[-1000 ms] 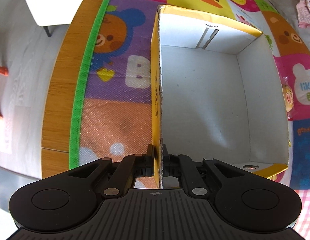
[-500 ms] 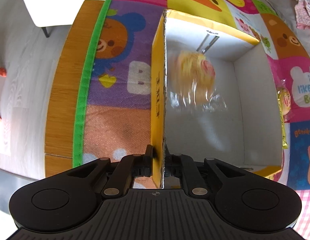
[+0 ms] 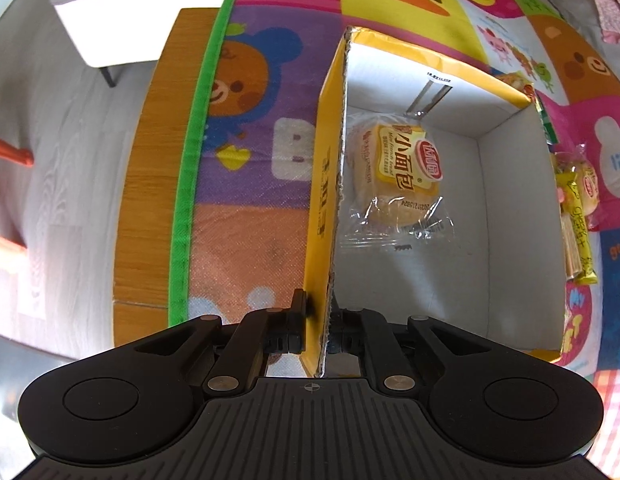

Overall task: Organize objects
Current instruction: 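Carry the wrapped bun with the right tool into the box and release, then grasp the red-lidded lollipop candy with the right tool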

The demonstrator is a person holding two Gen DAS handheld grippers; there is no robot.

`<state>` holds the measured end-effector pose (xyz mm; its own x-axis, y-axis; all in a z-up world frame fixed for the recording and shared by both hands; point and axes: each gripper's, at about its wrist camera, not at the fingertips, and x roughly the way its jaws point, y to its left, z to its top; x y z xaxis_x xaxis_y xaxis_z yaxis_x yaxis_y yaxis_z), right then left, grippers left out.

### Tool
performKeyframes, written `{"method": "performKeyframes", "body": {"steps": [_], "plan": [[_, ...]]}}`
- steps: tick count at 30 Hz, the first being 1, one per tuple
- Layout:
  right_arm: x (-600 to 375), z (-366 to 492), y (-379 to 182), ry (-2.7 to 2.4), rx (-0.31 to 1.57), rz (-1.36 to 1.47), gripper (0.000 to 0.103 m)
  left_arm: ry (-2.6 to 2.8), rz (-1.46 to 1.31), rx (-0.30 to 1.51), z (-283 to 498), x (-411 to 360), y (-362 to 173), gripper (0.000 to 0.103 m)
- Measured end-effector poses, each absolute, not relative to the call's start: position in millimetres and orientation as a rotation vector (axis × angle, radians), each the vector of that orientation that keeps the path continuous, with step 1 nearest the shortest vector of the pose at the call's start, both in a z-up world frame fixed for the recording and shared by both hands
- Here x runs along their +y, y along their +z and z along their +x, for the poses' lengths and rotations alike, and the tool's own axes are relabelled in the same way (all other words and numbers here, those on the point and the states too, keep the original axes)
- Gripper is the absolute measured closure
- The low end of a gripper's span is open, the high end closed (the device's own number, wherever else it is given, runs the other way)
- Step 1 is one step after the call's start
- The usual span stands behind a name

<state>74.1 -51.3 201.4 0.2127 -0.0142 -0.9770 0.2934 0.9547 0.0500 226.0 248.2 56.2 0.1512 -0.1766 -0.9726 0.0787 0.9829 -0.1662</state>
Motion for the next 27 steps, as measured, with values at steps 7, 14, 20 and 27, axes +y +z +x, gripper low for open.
{"method": "performKeyframes", "body": {"steps": [7,14,20,27], "plan": [[-27,108,119,-0.039,1.427,0.335,0.029,-0.116,-0.147,1.409,226,245,57,0.094],[21,134,80,-0.059,1.346,0.315,0.029,-0.081,-0.16,1.391,237,238,61,0.094],[11,151,65,-0.073,1.383,0.151,0.028,-0.072,-0.136,1.397,237,231,58,0.094],[-38,104,82,-0.053,1.384,-0.002,0.028,-0.067,-0.135,1.413,235,227,57,0.094]]}}
